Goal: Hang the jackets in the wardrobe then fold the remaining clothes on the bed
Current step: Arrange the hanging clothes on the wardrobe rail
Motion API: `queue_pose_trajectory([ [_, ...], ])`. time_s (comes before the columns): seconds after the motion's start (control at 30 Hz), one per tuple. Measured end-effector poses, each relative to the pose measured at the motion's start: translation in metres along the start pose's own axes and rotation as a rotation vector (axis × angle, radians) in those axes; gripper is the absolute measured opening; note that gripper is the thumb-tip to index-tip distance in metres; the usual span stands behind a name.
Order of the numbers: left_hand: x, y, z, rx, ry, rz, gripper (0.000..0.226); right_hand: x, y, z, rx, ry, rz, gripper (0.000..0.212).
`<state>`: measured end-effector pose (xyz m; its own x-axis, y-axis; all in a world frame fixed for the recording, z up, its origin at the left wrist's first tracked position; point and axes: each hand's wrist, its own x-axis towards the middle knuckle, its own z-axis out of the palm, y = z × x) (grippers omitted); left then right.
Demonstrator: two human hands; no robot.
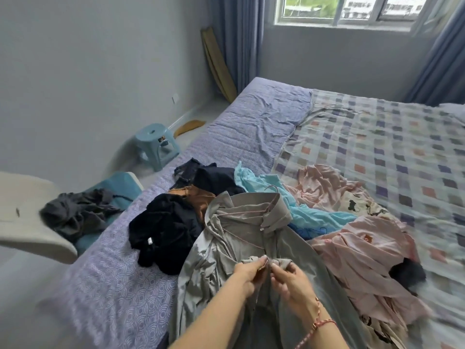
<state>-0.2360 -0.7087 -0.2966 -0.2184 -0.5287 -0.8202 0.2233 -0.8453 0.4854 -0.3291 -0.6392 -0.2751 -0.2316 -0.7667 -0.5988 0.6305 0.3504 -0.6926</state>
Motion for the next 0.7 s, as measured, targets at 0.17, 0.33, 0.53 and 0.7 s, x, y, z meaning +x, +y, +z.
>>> queue_pose_trajectory([
  [0.17,-0.013,0.001,-0.001,-0.072,-0.061,-0.075,0.012,-0.006,-0.005,-0.008,0.074,0.012,0.012,0.010],
  [0.33,-0.023,-0.009,-0.004,-0.118,-0.125,-0.121,0.017,-0.009,0.006,-0.018,0.080,-0.004,0.057,0.014],
  [0.53,-0.030,-0.009,-0.010,-0.112,-0.163,-0.219,0.019,-0.007,0.016,-0.024,0.351,-0.044,0.137,0.010],
  [0.7,-0.036,-0.009,-0.012,-0.098,-0.188,-0.204,0.020,-0.003,0.028,-0.024,0.620,-0.180,0.160,0.061],
])
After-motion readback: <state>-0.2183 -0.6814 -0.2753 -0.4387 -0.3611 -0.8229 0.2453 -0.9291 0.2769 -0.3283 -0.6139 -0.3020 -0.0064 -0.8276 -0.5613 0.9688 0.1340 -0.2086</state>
